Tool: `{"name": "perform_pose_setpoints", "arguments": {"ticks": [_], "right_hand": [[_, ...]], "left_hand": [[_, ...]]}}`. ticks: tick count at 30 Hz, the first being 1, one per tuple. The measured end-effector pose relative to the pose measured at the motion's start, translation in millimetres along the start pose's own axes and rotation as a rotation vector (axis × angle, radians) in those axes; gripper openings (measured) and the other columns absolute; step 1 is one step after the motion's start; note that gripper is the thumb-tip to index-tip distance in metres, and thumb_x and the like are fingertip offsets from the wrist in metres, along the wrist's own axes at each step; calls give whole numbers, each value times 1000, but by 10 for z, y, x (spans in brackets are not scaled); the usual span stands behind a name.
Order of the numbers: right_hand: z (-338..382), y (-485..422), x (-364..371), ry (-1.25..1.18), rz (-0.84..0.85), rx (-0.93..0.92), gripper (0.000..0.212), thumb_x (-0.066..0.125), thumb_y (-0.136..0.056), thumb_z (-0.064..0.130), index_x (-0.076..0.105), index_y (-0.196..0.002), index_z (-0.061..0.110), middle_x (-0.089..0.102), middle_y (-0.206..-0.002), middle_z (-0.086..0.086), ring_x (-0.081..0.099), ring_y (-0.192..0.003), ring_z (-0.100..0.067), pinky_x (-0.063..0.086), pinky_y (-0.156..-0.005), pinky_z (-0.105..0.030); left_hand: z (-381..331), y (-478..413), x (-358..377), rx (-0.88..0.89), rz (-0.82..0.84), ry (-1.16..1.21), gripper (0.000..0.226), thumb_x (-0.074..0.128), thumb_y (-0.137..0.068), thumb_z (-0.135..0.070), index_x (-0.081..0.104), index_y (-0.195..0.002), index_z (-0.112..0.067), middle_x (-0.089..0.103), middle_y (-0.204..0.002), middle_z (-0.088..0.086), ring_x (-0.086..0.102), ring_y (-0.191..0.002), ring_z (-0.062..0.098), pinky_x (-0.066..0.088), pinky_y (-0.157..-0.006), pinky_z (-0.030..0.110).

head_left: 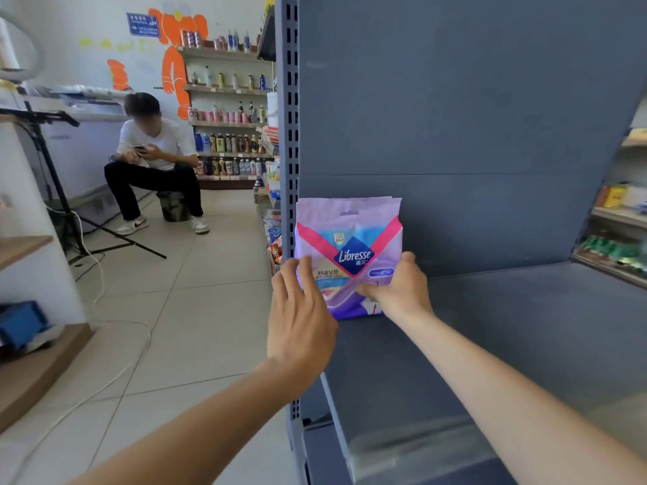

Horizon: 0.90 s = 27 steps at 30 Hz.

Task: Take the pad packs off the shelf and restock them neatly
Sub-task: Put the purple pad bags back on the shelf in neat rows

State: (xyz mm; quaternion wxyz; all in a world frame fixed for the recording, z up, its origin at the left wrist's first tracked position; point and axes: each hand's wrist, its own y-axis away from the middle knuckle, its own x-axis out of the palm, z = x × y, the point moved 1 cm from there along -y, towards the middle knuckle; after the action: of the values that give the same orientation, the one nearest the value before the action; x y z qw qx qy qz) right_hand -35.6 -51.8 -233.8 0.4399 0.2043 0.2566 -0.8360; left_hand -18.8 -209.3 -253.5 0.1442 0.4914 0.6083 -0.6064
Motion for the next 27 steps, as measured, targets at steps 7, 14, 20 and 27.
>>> {"name": "perform_pose_setpoints", "arguments": {"ticks": [7, 14, 20, 27], "right_hand": [[-11, 543, -494, 329, 100, -32, 74, 81, -73, 35, 41, -128, 5, 43, -132, -14, 40, -127, -33, 39, -98, -36], [-374, 1369, -1672, 641, 160, -193, 46, 56, -93, 38, 48, -133, 16, 46, -132, -2, 40, -127, -22, 42, -99, -36], [-991, 2218, -2620, 809, 122, -22, 41, 50, -94, 42, 56, -122, 13, 53, -122, -7, 47, -120, -28, 41, -94, -36], [-1709, 3021, -3185, 779, 119, 228, 38, 53, -92, 37, 58, -118, 11, 58, -119, -11, 54, -113, -31, 47, -92, -39]], "left_hand": [[-293, 231, -315, 242, 332, -88, 51, 51, -90, -30, 30, -132, -11, 32, -129, 6, 34, -119, 24, 43, -85, 31], [-1172, 410, -552, 442, 381, -75, 40, 50, -90, -31, 39, -122, -9, 38, -125, 9, 37, -118, 29, 38, -93, 39], [-2305, 1013, -583, 665, 427, 44, 33, 40, -96, -34, 40, -120, -12, 41, -122, 5, 40, -116, 25, 41, -81, 34], [-3247, 1720, -285, 810, 643, 114, 40, 40, -97, -37, 40, -126, -10, 43, -126, 8, 44, -118, 27, 45, -83, 41]]}}
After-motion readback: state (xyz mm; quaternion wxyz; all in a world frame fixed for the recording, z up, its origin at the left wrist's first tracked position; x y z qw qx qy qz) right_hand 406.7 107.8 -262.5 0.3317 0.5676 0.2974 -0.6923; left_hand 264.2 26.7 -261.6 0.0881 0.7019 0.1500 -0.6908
